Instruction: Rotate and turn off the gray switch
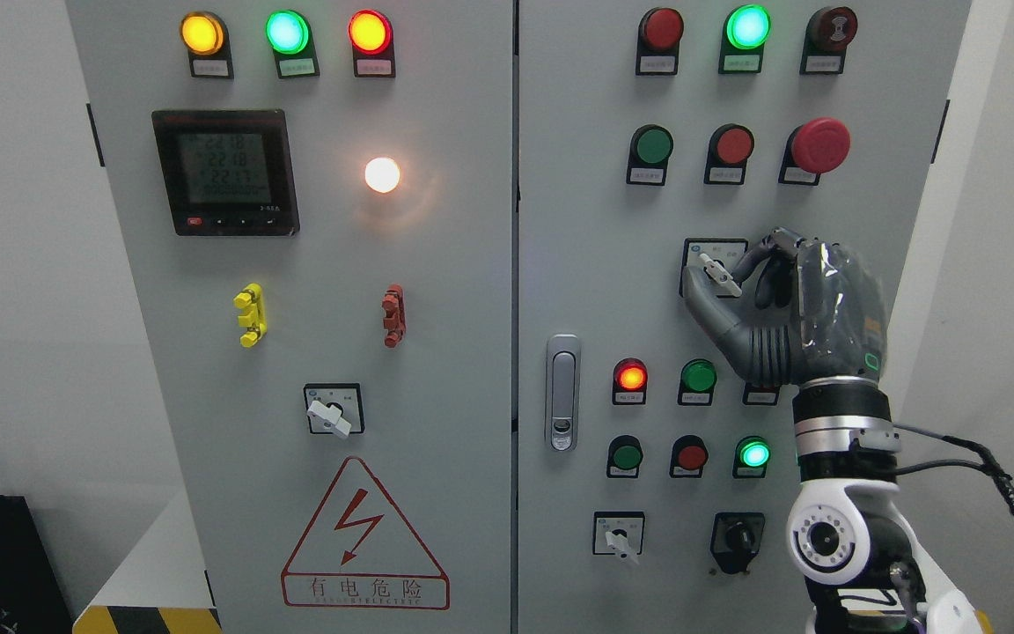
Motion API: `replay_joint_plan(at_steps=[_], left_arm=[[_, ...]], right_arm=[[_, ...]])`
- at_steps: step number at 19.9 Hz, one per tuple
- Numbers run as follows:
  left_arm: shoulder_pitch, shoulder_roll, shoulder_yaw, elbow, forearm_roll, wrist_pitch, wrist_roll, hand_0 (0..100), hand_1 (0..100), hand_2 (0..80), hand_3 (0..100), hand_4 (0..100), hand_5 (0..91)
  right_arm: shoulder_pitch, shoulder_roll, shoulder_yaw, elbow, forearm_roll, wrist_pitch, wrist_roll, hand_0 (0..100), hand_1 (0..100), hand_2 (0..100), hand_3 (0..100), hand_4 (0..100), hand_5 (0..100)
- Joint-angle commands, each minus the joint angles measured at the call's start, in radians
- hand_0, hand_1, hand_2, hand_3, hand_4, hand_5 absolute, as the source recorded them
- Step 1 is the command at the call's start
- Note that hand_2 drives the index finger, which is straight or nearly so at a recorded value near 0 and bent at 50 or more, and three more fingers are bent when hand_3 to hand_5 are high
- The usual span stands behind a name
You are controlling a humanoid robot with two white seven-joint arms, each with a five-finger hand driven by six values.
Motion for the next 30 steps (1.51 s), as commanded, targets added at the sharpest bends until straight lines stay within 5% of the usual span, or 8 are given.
replay_joint_plan(at_steps=[1,30], left_arm=[[-0.009,0.001,0.008,-0.025,0.020,0.000,0.000,12,39,0.0,0,0,0.0],[-0.009,0.001,0.008,-0.025,0.020,0.000,0.000,12,39,0.0,0,0,0.0]], right_arm=[[0.000,0.001,0.002,0.000,0.004,0.001,0.002,20,42,66,93,96,100],[-0.002,0.007,0.008,0.000,0.004,0.008,0.002,38,44,70,97,97,100]])
